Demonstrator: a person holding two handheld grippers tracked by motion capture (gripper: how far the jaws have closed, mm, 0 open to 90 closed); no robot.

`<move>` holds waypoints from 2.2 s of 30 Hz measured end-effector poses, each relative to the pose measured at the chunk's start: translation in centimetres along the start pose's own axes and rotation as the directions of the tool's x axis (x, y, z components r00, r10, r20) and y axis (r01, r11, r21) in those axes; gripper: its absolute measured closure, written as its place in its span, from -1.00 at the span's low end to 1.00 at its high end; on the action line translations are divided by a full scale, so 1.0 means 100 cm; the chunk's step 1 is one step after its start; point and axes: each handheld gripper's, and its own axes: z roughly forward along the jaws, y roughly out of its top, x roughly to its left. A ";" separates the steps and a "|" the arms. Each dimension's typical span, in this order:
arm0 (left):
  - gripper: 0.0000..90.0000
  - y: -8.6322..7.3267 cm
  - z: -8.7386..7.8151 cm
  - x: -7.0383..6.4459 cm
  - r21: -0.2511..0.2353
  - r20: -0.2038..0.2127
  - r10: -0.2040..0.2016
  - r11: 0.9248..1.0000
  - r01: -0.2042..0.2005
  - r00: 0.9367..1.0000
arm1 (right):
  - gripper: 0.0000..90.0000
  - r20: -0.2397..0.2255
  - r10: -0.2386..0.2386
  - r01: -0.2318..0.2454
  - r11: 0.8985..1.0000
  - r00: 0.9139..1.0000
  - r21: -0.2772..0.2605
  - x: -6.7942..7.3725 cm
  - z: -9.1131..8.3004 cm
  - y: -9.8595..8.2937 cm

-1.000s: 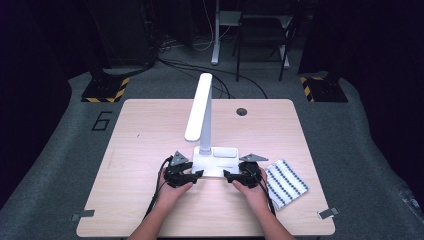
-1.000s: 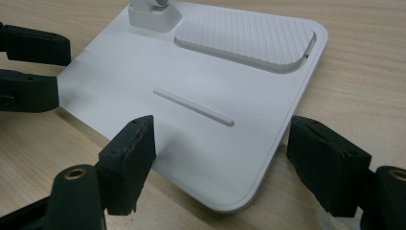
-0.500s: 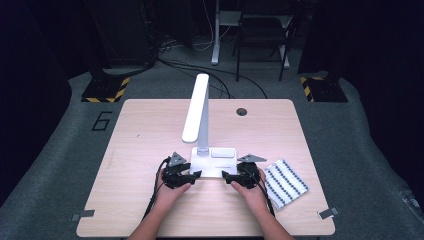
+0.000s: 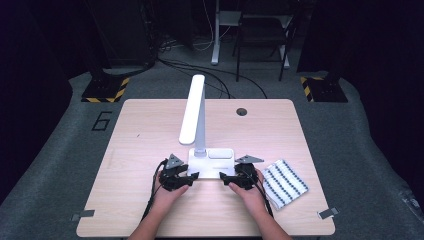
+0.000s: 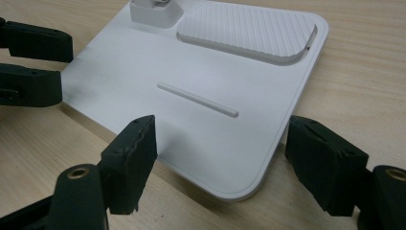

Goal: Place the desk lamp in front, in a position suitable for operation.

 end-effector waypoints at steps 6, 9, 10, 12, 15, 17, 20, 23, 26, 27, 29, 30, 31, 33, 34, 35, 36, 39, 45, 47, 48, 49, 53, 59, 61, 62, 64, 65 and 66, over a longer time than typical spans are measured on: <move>-0.10 -0.003 -0.003 -0.002 -0.001 -0.001 -0.006 1.000 0.006 1.000 | -0.42 -0.002 0.005 -0.005 1.000 1.000 -0.002 0.002 -0.001 -0.001; -0.10 -0.004 -0.004 -0.003 -0.004 -0.002 -0.005 1.000 0.005 1.000 | -0.41 0.001 0.011 -0.011 1.000 1.000 -0.004 0.004 -0.002 -0.003; -0.10 -0.005 -0.004 -0.003 -0.006 0.000 -0.010 1.000 0.010 1.000 | -0.41 -0.001 0.005 -0.005 1.000 1.000 -0.001 0.004 -0.002 -0.003; -0.10 -0.005 -0.004 -0.004 -0.008 -0.004 -0.008 1.000 0.008 1.000 | -0.41 0.004 -0.004 0.004 1.000 1.000 -0.001 0.004 -0.002 -0.003; -0.10 -0.005 -0.005 -0.004 -0.003 -0.001 -0.012 1.000 0.012 1.000 | -0.41 0.005 -0.005 0.005 1.000 1.000 0.000 0.004 -0.002 -0.003; -0.10 -0.005 -0.004 -0.004 -0.006 -0.004 -0.010 1.000 0.010 1.000 | -0.41 0.007 -0.011 0.011 1.000 1.000 0.003 0.004 -0.002 -0.003; -0.07 -0.005 -0.005 -0.005 -0.009 0.012 -0.009 1.000 0.009 1.000 | -0.41 0.011 -0.020 0.020 1.000 1.000 0.002 0.002 -0.001 -0.002; -0.05 -0.006 -0.005 -0.007 -0.006 0.038 -0.016 1.000 0.016 0.999 | -0.38 0.009 0.015 -0.015 1.000 1.000 -0.009 -0.002 0.000 0.001; -0.05 -0.004 -0.003 -0.009 0.004 0.056 0.001 1.000 -0.001 0.998 | -0.38 0.020 0.013 -0.013 1.000 1.000 -0.008 -0.006 0.000 0.003; -0.05 -0.003 -0.002 -0.010 -0.002 0.059 -0.001 1.000 0.001 0.998 | -0.38 0.023 0.017 -0.017 1.000 1.000 -0.006 -0.007 0.000 0.004; -0.05 -0.002 -0.001 -0.010 -0.007 0.083 0.008 1.000 -0.007 0.997 | -0.39 0.028 0.030 -0.030 1.000 0.999 -0.011 -0.009 0.001 0.005; 0.06 -0.002 0.000 -0.011 -0.003 0.125 -0.002 1.000 0.003 0.992 | -0.38 0.027 0.032 -0.031 0.999 0.999 -0.011 -0.010 0.001 0.005; 0.05 -0.002 0.002 -0.015 0.000 0.130 0.004 1.000 -0.004 0.991 | -0.37 0.022 0.032 -0.031 0.999 0.999 -0.011 -0.011 0.001 0.006; 0.04 0.001 0.005 -0.021 0.010 0.116 0.066 0.998 -0.068 0.991 | -0.35 0.027 0.025 -0.024 1.000 0.999 -0.016 -0.011 0.001 0.006; 0.04 0.002 0.006 -0.022 0.008 0.119 0.066 0.998 -0.067 0.991 | -0.34 0.036 0.022 -0.022 1.000 0.999 -0.018 -0.011 0.000 0.006; 0.01 0.002 0.007 -0.024 0.005 0.121 0.055 0.998 -0.056 0.991 | -0.34 0.042 0.016 -0.015 1.000 0.999 -0.023 -0.012 -0.002 0.006; 0.01 0.004 0.007 -0.023 0.006 0.114 0.073 0.997 -0.074 0.991 | -0.34 0.042 0.016 -0.015 1.000 0.999 -0.023 -0.012 -0.002 0.006; 0.00 0.010 0.007 -0.021 0.005 0.110 0.070 0.997 -0.071 0.991 | -0.33 0.044 -0.005 0.006 1.000 0.999 -0.024 -0.013 -0.005 0.006; -0.04 0.027 0.006 -0.014 -0.039 0.086 0.062 0.998 -0.059 0.994 | -0.32 0.034 0.016 -0.016 1.000 0.999 -0.021 -0.010 -0.008 0.006; -0.06 0.032 0.007 -0.011 -0.036 0.085 0.041 0.999 -0.038 0.996 | -0.31 0.028 0.017 -0.016 1.000 0.999 -0.022 -0.009 -0.008 0.005; -0.07 0.036 0.007 -0.009 -0.040 0.074 0.052 0.998 -0.049 0.996 | -0.31 0.028 0.012 -0.012 1.000 1.000 -0.016 -0.009 -0.008 0.005; -0.08 0.038 0.008 -0.006 -0.055 0.060 0.064 0.997 -0.060 0.996 | -0.30 0.027 0.006 -0.006 1.000 1.000 -0.010 -0.008 -0.008 0.005; -0.13 0.048 0.010 0.001 -0.056 0.059 0.040 0.998 -0.036 0.997 | -0.30 0.029 0.004 -0.004 1.000 1.000 -0.007 -0.008 -0.009 0.003; -0.14 0.056 0.011 0.009 -0.075 0.030 0.031 0.997 -0.029 0.999 | -0.31 0.027 0.014 -0.013 1.000 1.000 -0.006 -0.007 -0.009 0.003; -0.15 0.058 0.011 0.011 -0.069 0.026 0.034 0.997 -0.032 0.999 | -0.31 0.027 0.021 -0.021 1.000 0.999 -0.004 -0.006 -0.009 0.002; -0.16 0.059 0.011 0.011 -0.075 0.023 0.040 0.996 -0.038 0.999 | -0.31 0.027 0.019 -0.019 1.000 0.999 -0.004 -0.006 -0.009 0.002; -0.16 0.059 0.011 0.013 -0.084 0.023 0.028 0.996 -0.026 0.999 | -0.31 0.026 0.014 -0.014 1.000 1.000 0.001 -0.007 -0.010 0.002; -0.16 0.059 0.012 0.014 -0.090 0.025 0.014 0.996 -0.012 1.000 | -0.31 0.028 0.013 -0.013 1.000 1.000 0.000 -0.007 -0.010 0.002; -0.16 0.058 0.012 0.016 -0.078 0.020 0.026 0.997 -0.025 0.999 | -0.31 0.028 0.013 -0.013 1.000 1.000 -0.001 -0.007 -0.009 0.002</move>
